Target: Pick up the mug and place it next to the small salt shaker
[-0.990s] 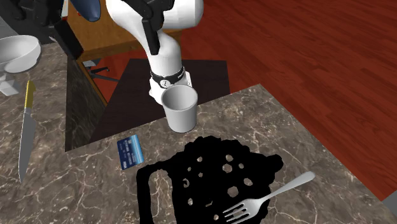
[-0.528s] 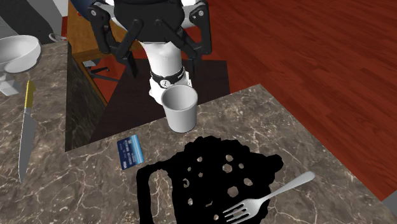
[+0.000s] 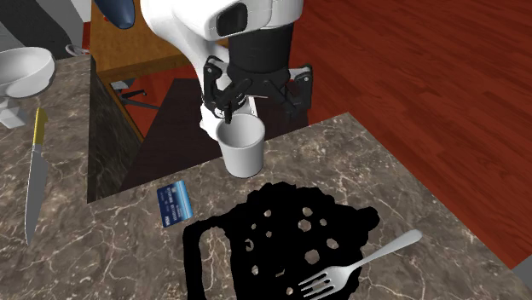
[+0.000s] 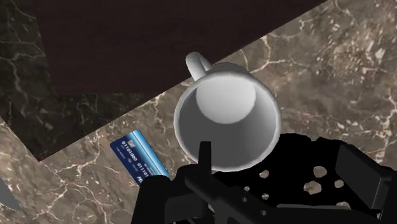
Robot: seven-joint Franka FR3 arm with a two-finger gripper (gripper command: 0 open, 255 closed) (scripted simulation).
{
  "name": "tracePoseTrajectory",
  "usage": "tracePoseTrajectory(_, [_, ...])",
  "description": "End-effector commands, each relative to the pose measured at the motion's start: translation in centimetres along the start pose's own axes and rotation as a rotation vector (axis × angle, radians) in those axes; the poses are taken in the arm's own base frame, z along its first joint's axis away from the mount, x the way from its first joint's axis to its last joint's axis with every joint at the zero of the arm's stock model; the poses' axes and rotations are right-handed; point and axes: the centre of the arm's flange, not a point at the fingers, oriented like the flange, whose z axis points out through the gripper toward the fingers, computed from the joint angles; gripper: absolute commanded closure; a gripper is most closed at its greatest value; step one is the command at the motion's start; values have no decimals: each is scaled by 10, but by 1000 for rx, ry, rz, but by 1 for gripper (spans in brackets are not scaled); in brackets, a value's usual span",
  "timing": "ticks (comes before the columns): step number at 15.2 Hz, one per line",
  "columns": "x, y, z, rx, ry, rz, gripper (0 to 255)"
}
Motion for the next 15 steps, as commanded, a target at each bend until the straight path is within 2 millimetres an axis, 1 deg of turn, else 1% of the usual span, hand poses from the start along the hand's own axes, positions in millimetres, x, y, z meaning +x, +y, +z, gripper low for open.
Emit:
tracePoseTrajectory(1, [-12, -12, 20, -15, -6, 16, 0])
tracePoseTrajectory(9, [-12, -11, 60, -15, -6, 16, 0])
tracePoseTrajectory(15, [-12, -11, 60, -15, -6, 16, 0])
